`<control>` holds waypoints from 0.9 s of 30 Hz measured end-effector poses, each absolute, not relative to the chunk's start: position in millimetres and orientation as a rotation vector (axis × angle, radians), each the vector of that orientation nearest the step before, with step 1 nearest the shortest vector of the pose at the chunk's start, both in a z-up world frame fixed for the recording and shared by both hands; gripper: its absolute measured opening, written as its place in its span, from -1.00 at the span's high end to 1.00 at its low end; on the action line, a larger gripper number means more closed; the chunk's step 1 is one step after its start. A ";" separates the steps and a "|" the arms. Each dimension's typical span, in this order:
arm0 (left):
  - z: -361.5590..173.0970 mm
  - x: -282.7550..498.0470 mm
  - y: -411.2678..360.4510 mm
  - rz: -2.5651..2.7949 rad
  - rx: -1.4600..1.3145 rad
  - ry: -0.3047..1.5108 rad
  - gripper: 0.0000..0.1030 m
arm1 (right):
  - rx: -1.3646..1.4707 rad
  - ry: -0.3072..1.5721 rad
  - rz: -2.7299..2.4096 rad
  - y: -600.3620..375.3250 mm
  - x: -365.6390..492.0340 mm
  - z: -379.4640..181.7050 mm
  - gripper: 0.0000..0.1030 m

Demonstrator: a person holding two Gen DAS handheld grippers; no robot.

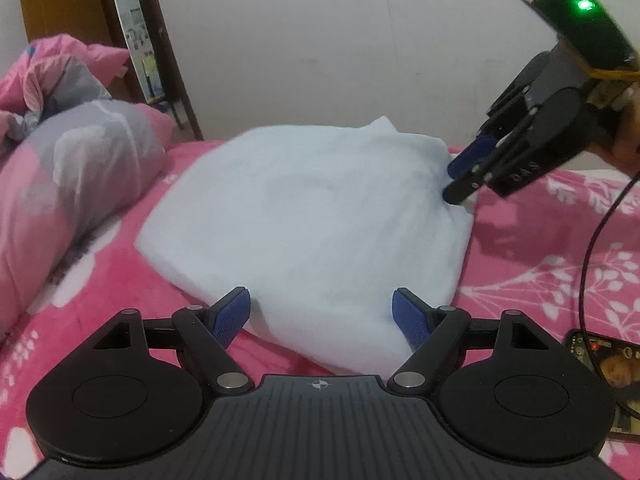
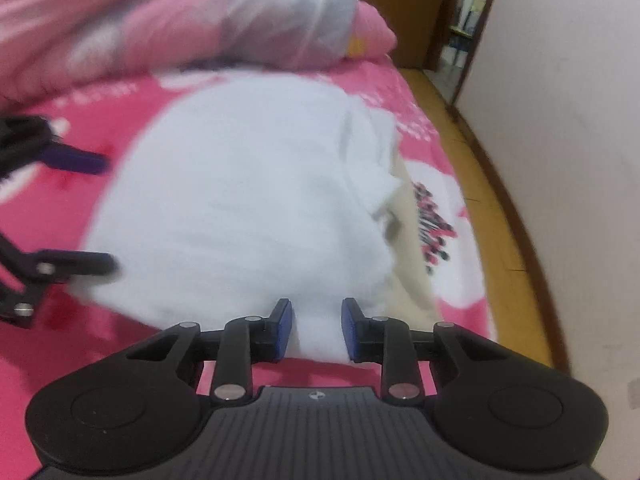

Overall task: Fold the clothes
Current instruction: 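Lay the white cloth onto the beige towel and open both grippers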

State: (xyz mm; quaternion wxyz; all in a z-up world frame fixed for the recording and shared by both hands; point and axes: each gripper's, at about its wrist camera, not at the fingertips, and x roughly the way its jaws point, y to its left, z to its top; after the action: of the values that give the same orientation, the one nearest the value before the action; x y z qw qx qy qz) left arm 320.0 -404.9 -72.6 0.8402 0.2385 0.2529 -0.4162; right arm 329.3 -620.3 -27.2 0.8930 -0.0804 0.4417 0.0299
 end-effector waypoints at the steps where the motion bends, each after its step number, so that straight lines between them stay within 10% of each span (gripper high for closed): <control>1: -74.3 323.3 -404.7 -0.876 0.491 0.541 -0.55 | -0.158 0.920 0.052 -623.8 334.2 -30.9 0.52; 17: -68.1 324.7 -397.2 -0.881 0.492 0.583 -0.73 | -0.086 0.908 -0.014 -637.2 329.2 -37.5 0.55; 27: 90.3 274.1 -282.5 -0.762 0.321 0.510 -0.87 | 0.077 0.659 -0.024 -646.7 200.4 75.9 0.51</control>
State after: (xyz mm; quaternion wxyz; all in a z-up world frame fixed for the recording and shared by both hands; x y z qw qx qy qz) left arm 274.1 -282.5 90.3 0.8843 0.1544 0.2453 -0.3660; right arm 200.4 -646.7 75.9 0.9454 0.0379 0.3234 -0.0120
